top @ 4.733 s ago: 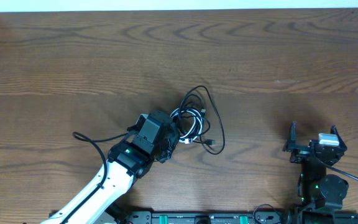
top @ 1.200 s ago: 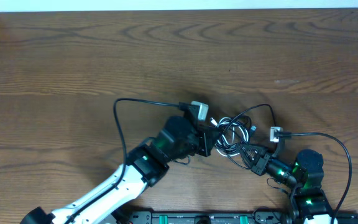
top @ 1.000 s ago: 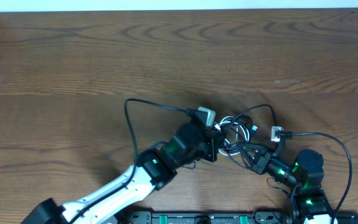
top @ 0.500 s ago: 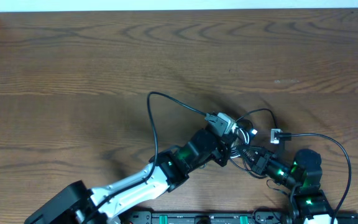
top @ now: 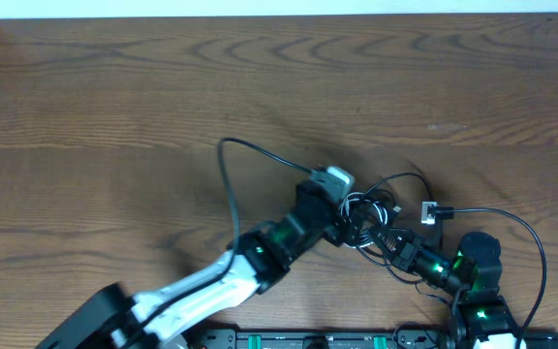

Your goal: Untangle cables

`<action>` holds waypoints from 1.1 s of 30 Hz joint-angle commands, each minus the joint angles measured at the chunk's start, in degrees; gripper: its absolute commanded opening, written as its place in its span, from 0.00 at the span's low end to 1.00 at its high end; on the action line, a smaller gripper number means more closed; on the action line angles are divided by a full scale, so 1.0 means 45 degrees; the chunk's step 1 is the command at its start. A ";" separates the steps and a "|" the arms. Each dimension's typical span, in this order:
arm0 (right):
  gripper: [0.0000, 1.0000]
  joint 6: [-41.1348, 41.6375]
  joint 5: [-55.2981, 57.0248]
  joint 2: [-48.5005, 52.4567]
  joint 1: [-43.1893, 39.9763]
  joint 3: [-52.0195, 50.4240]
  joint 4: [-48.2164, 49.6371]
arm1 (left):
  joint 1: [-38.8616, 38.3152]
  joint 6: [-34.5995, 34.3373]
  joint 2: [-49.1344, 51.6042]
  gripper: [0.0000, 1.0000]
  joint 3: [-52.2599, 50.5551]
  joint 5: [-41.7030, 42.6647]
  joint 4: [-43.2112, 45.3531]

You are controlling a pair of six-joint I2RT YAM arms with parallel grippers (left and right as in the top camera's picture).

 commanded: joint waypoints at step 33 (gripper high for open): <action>0.06 0.3463 0.0797 -0.0078 0.1224 -0.0010 0.6513 | 0.3502 -0.4668 -0.4711 0.93 0.0238 0.3517 -0.5741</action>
